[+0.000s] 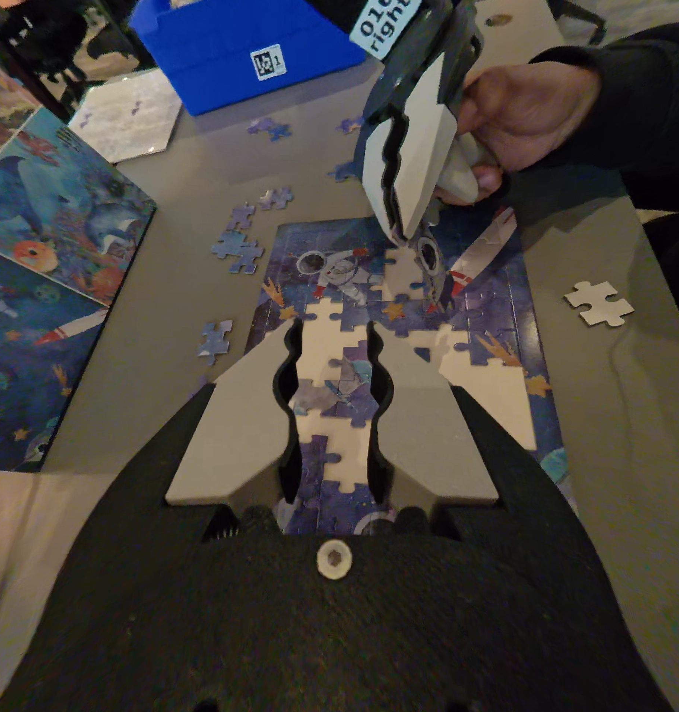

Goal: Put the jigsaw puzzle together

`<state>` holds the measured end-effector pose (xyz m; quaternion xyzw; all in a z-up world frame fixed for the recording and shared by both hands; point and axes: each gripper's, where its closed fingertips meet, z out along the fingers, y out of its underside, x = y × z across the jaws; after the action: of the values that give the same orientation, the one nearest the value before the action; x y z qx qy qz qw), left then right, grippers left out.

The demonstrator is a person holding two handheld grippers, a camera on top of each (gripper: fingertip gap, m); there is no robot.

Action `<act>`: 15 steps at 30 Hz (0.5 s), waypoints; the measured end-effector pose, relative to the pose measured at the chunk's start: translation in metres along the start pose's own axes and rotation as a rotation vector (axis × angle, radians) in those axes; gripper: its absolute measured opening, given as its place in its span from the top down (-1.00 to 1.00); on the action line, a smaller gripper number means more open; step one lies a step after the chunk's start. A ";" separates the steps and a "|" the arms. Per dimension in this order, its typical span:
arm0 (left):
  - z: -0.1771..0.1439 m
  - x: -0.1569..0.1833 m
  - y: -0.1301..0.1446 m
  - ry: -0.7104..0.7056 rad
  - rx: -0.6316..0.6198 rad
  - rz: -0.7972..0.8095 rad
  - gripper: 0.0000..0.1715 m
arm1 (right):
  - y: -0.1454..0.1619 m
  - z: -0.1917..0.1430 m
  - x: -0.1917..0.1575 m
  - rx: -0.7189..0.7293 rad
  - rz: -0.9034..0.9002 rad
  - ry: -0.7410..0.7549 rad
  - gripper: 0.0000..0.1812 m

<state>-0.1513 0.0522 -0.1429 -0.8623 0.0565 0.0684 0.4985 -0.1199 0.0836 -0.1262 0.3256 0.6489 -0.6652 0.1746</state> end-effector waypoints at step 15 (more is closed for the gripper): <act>0.023 0.044 -0.031 0.425 0.140 -0.508 0.30 | -0.031 -0.008 -0.018 0.193 0.007 -0.094 1.00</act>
<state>-0.1040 0.0865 -0.1360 -0.8074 -0.0528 -0.2433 0.5349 -0.1253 0.0907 -0.0903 0.3114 0.5718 -0.7385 0.1753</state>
